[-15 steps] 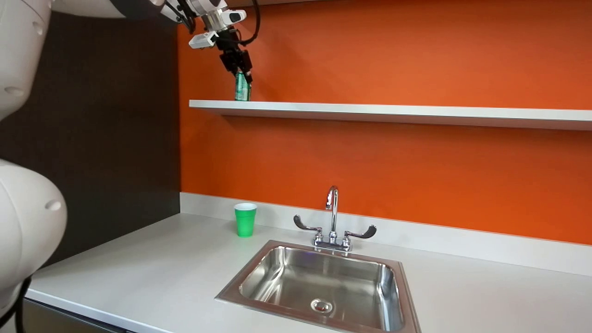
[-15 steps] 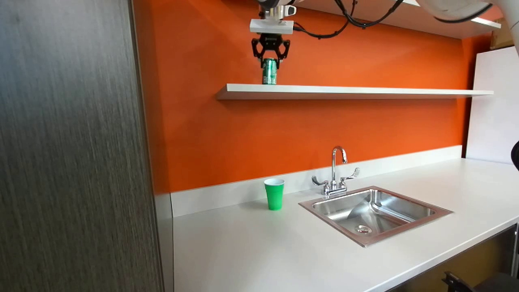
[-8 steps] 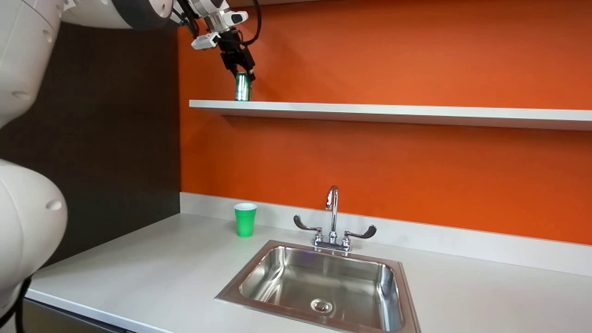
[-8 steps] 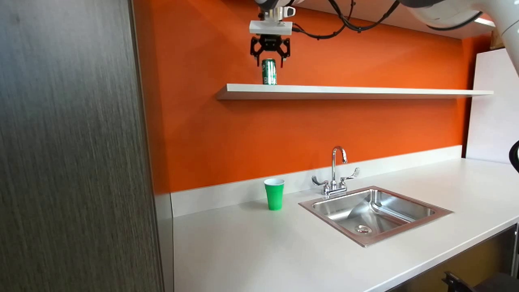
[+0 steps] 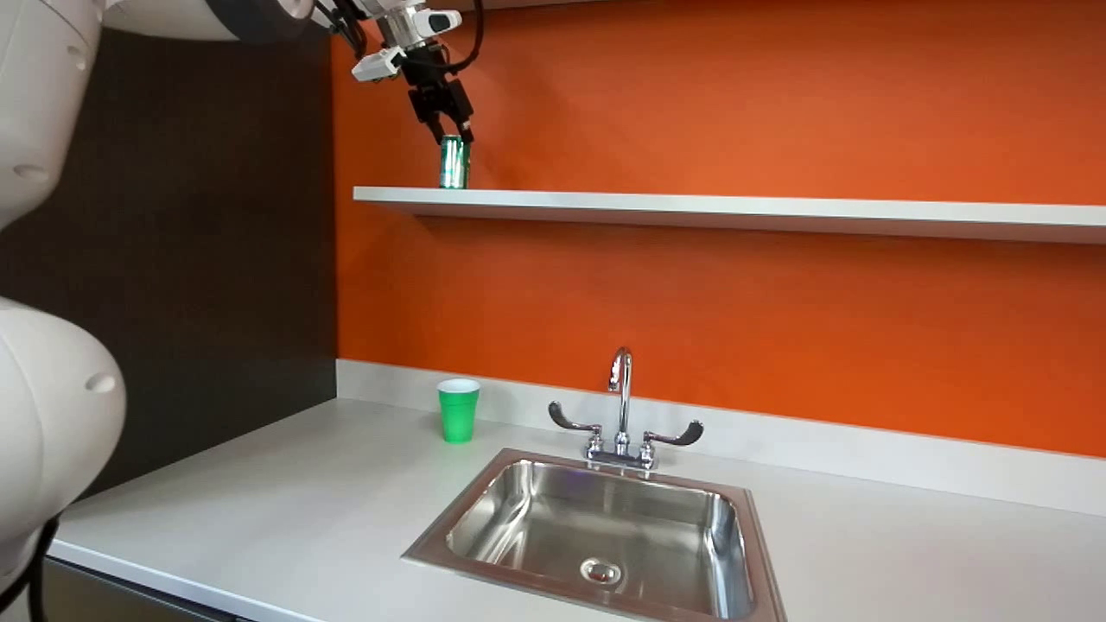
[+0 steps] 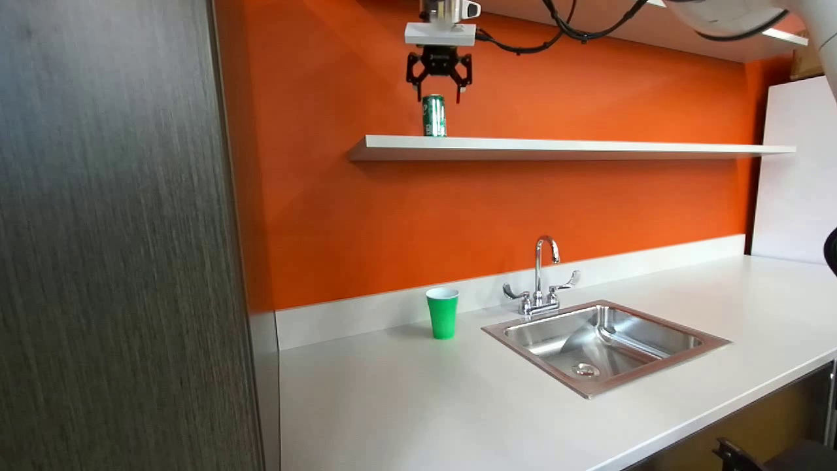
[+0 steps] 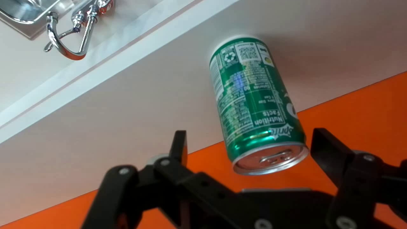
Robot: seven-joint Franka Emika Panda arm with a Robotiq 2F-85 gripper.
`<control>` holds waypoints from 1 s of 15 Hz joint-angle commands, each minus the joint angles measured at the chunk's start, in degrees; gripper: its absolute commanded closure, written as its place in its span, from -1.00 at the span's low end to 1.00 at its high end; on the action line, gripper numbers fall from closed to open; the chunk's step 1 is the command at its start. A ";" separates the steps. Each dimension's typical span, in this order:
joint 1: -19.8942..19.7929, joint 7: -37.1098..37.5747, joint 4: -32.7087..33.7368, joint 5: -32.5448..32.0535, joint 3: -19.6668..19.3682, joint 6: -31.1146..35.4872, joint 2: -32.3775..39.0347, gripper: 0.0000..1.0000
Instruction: Put the can on the shelf
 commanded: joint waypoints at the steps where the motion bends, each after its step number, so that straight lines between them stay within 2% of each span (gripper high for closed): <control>1: -0.68 -1.35 -4.43 2.22 0.59 -1.18 -3.94 -1.00; 9: -0.61 -5.26 -12.69 4.84 1.15 0.56 -10.03 -1.00; 15: -0.92 -12.64 -24.22 9.43 0.97 3.70 -19.49 -1.00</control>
